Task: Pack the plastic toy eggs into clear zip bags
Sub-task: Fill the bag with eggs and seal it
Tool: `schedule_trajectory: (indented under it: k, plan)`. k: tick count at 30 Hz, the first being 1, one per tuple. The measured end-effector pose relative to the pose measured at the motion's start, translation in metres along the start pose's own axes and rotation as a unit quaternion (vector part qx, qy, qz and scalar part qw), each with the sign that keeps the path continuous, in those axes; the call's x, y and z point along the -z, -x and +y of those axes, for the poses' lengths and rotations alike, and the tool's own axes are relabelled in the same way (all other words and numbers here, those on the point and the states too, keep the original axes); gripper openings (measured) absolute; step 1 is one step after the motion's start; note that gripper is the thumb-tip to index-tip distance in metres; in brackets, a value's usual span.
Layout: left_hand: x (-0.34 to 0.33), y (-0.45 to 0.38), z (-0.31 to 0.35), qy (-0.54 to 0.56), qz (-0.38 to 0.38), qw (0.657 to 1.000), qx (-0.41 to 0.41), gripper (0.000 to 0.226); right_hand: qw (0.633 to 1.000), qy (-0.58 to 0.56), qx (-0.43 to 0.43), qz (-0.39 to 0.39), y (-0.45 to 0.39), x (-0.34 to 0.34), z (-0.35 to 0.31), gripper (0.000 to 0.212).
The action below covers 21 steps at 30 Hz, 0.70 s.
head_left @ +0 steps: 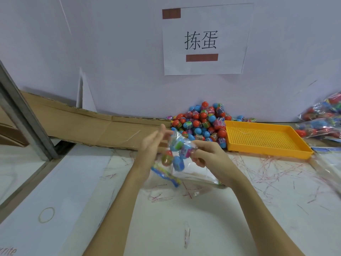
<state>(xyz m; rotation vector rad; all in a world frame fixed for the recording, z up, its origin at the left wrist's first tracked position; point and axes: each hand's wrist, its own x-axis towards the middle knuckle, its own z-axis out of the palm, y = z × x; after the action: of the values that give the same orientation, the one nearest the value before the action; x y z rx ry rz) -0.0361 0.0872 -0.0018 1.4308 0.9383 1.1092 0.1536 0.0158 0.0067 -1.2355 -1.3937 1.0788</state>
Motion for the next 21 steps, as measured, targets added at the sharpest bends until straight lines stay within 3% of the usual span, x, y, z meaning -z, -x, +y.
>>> schedule_trajectory:
  k: [2, 5, 8, 12, 16, 21]
  plan:
    - [-0.0011, 0.0017, -0.0018, -0.036, -0.043, 0.998, -0.013, 0.044, 1.000, 0.019, 0.000, 0.016, -0.0005, -0.0019, -0.0008, 0.035]
    - [-0.0035, 0.0013, -0.0033, -0.022, -0.022, 0.999, -0.035, 0.022, 0.999, 0.018, 0.007, 0.041, -0.0025, -0.0023, -0.0002, 0.034]
    - [-0.0049, 0.0018, -0.0022, 0.015, 0.024, 0.999, -0.037, 0.024, 0.998, -0.012, 0.007, 0.066, -0.0019, -0.0040, -0.0021, 0.014]
    - [-0.0042, 0.0009, -0.0004, 0.045, 0.058, 0.997, -0.009, 0.027, 0.992, 0.045, 0.012, 0.115, -0.0033, -0.0040, 0.0004, 0.028]
    - [-0.0094, 0.0019, 0.0005, 0.078, 0.071, 0.994, 0.037, 0.026, 0.989, 0.036, 0.035, 0.138, -0.0049, -0.0062, 0.0037, 0.030]
    - [-0.0090, 0.0004, -0.0044, 0.054, 0.148, 0.987, 0.018, 0.024, 0.998, 0.020, -0.019, 0.060, -0.0055, -0.0100, 0.0068, 0.027]
